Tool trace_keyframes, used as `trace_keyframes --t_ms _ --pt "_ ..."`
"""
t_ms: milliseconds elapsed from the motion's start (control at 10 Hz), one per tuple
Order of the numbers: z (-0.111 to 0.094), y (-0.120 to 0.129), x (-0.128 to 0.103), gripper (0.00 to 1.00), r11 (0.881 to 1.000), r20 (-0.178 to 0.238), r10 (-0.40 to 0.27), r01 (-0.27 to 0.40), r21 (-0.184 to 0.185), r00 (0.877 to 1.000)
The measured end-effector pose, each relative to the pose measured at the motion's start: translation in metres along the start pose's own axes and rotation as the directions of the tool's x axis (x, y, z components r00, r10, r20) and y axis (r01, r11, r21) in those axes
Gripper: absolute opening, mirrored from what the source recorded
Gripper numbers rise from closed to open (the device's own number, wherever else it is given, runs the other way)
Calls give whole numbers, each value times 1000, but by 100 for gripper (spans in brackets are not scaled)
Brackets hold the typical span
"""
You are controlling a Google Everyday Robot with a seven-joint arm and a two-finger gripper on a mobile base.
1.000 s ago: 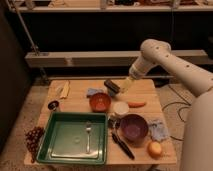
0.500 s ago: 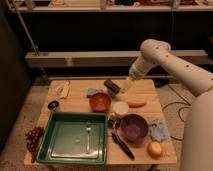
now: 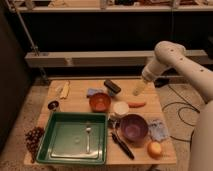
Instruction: Place pepper in table surface
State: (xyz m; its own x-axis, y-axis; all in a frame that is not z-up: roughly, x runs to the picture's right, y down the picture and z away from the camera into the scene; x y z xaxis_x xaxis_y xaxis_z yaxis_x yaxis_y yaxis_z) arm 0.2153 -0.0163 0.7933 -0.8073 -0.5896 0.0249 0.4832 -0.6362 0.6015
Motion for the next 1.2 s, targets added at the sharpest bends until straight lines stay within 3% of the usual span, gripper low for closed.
trace_keyframes --t_ms 200,700,900,1200 --pt "7 4 -19 80 1000 17 -4 3 14 1000" --pt "8 6 -15 80 1000 18 -6 5 20 1000" --pt "27 2 -6 80 999 15 -11 10 44 1000" --pt "70 -6 4 80 997 10 -14 14 74 1000"
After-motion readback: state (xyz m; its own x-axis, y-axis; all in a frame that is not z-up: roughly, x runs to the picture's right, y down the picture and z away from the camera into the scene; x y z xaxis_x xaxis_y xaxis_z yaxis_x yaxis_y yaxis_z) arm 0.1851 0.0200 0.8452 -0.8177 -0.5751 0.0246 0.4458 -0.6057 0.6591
